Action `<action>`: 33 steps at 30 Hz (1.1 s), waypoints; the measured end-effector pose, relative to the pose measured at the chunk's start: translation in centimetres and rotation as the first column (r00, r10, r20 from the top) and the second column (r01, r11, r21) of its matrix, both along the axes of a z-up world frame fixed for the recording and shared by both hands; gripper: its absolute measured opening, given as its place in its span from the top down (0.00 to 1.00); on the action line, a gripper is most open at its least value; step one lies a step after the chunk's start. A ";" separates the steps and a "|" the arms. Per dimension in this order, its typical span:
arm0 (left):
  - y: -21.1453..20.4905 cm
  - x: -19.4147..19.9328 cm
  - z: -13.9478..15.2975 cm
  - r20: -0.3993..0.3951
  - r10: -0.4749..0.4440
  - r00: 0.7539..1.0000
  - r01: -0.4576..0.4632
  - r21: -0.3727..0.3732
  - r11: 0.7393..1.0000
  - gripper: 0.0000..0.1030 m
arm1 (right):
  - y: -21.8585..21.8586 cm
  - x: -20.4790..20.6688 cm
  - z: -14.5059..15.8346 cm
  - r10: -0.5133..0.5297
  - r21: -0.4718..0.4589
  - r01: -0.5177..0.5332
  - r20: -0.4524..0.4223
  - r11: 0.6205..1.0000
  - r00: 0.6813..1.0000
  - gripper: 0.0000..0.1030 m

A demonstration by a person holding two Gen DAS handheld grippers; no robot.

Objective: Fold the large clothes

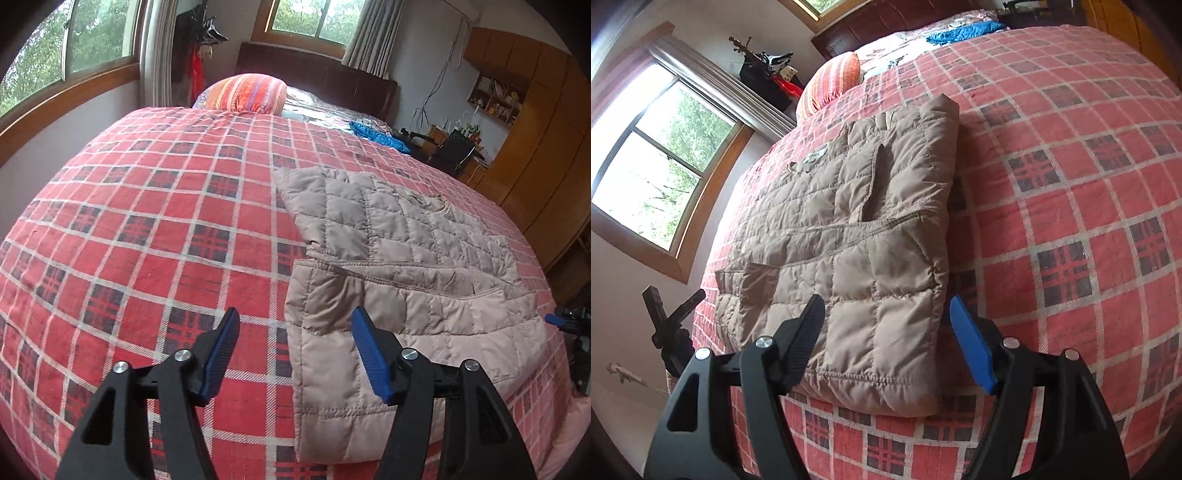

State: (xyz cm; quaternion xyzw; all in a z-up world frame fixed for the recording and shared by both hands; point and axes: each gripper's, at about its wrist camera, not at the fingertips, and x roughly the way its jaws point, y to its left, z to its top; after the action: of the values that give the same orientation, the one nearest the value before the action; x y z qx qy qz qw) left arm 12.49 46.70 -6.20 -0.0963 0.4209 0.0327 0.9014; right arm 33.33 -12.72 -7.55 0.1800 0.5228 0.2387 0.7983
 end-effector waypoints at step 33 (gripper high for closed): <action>-4.8 2.2 10.9 0.373 -0.030 0.927 -0.014 0.115 0.993 0.92 | 4.0 2.7 13.4 -0.024 -0.070 0.049 0.318 0.996 0.948 0.91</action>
State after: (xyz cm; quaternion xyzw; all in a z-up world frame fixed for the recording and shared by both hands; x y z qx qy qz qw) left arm 14.69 41.89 4.69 -0.0469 0.2394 0.0343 0.9692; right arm 36.07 -8.70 5.87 0.1183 0.3931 0.2293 0.8825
